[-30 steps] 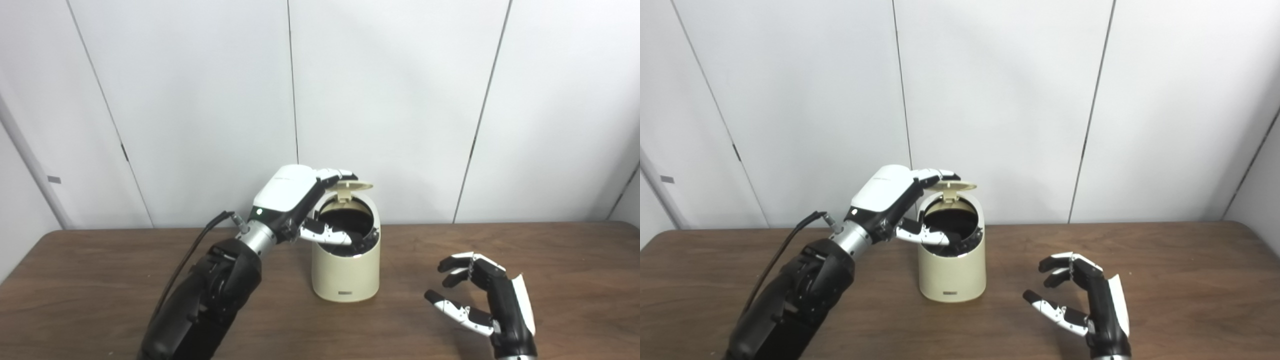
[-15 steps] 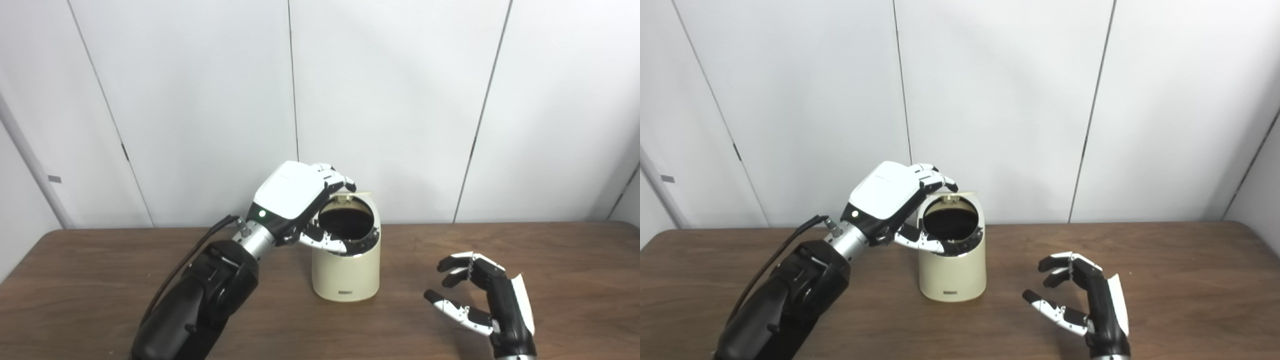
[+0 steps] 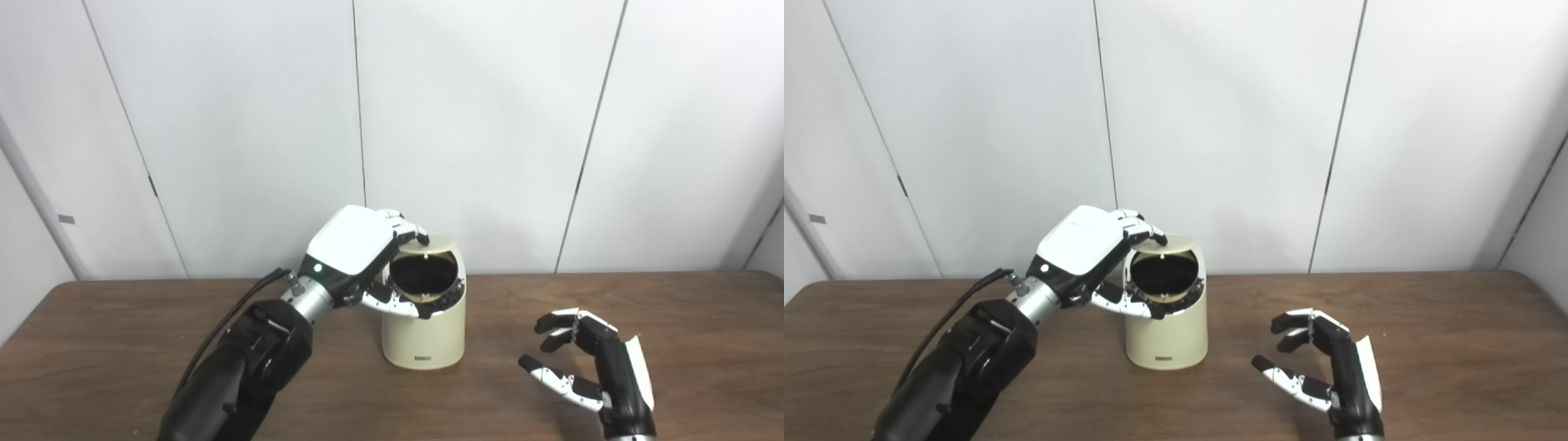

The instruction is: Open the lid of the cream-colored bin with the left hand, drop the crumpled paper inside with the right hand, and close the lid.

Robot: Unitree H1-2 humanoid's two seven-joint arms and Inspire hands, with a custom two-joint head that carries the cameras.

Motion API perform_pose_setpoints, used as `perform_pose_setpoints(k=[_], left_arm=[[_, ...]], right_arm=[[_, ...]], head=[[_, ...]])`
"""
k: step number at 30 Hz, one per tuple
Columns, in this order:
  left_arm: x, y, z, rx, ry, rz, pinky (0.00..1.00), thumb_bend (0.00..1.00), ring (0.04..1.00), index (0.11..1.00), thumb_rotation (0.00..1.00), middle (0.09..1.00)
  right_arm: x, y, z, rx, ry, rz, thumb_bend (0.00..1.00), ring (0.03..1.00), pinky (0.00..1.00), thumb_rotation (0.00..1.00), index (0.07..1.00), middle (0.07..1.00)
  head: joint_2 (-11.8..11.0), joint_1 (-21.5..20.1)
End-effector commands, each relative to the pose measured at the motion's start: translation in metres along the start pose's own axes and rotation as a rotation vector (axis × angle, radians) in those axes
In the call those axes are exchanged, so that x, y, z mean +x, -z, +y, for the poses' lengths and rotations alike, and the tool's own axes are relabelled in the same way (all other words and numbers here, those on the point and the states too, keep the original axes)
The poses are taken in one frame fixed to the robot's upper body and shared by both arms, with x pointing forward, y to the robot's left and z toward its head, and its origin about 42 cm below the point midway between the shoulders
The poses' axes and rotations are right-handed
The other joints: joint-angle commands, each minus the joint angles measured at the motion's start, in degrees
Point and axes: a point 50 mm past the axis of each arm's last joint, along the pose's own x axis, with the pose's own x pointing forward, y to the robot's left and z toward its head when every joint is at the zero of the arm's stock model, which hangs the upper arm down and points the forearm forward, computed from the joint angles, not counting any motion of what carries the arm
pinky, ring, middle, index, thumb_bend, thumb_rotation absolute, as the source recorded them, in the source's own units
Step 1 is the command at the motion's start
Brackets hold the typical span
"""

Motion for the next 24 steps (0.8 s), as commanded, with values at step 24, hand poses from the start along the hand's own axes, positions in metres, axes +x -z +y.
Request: perform_pose_setpoints(k=[24], left_arm=[[-0.010,-0.006,-0.002,0.014,0.031,-0.024,0.63,0.86,0.827,0.723,0.48,0.713]], right_arm=[[0.010,-0.016,0.001,0.025,0.012,-0.061,0.51,0.419,0.41,0.00,0.531,0.542]], head=[[0.92,-0.29]])
